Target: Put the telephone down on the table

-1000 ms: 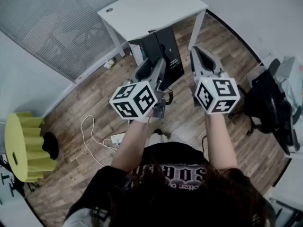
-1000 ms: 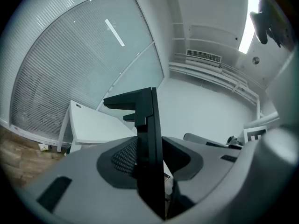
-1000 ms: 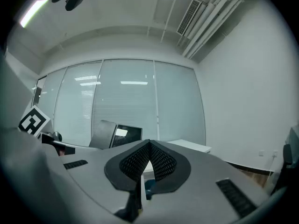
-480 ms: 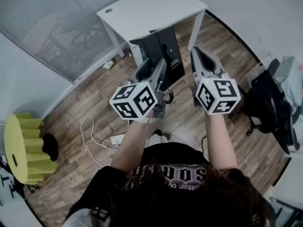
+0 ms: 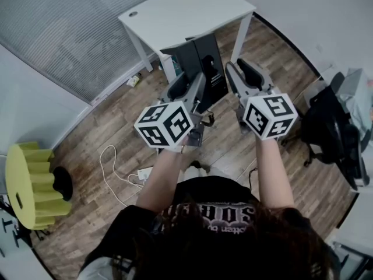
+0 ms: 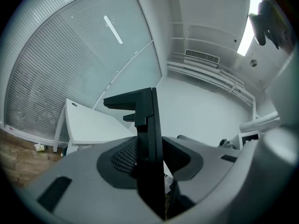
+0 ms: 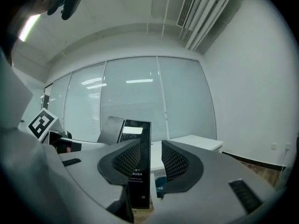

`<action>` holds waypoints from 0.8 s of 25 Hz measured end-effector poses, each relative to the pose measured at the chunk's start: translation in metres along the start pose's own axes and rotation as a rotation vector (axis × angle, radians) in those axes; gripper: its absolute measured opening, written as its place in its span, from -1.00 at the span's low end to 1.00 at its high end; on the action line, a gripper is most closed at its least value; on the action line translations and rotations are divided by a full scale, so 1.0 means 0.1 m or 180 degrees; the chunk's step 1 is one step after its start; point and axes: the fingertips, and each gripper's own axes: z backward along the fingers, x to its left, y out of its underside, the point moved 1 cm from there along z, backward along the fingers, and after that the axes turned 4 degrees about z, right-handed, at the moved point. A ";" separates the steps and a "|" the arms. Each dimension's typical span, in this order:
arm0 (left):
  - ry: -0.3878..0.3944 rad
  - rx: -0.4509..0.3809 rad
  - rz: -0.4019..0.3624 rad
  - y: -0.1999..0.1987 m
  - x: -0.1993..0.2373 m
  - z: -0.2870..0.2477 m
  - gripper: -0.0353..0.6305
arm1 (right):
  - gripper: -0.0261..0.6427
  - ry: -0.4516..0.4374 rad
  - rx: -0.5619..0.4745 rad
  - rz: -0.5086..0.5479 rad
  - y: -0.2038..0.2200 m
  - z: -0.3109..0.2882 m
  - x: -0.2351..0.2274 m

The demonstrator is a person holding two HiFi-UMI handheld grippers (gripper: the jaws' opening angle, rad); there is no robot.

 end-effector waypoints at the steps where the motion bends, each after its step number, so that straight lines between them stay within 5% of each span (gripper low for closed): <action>1: 0.0007 0.0006 0.0002 -0.01 0.01 -0.01 -0.42 | -0.50 -0.0008 0.0006 -0.0004 0.01 -0.02 0.00; 9: 0.0249 0.0098 0.0050 -0.09 0.10 -0.10 -0.42 | -0.26 -0.0320 0.0088 -0.0078 0.09 -0.19 0.04; 20: 0.0546 0.0210 0.0126 -0.24 0.29 -0.24 -0.42 | -0.19 -0.0641 0.0194 -0.0159 0.20 -0.52 0.10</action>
